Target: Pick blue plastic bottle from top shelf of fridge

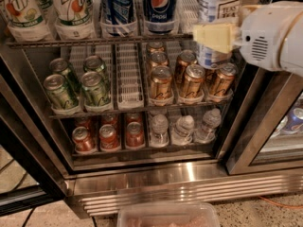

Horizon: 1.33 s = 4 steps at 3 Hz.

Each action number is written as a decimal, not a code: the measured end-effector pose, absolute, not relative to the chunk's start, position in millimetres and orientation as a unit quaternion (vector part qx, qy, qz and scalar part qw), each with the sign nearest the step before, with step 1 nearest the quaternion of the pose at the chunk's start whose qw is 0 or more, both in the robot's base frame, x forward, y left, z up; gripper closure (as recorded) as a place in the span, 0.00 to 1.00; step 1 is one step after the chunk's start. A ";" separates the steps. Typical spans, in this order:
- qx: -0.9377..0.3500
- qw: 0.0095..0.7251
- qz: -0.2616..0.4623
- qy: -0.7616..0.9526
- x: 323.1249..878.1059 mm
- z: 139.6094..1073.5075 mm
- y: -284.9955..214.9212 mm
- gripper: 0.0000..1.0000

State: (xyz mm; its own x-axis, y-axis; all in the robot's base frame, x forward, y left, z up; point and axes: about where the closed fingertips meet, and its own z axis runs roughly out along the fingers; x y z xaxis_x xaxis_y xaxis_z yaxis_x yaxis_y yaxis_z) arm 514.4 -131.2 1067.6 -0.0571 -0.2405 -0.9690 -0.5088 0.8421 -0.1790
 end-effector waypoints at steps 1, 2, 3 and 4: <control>-0.315 0.592 0.157 0.725 486.0 1037.4 -90.6 1.00; -0.376 0.550 0.223 0.712 442.2 1017.7 -46.4 1.00; -0.426 0.506 0.283 0.694 399.8 1006.3 -17.7 1.00; -0.472 0.464 0.343 0.667 359.1 1002.9 4.1 1.00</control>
Offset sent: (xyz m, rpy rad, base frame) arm -0.1389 0.1336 -0.0771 -0.0021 0.2498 0.6092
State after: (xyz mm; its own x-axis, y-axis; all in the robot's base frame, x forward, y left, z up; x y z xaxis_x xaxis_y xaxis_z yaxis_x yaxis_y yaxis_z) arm 359.1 4.1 1002.9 -0.1233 -0.3119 -0.9421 -0.9475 0.3192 0.0183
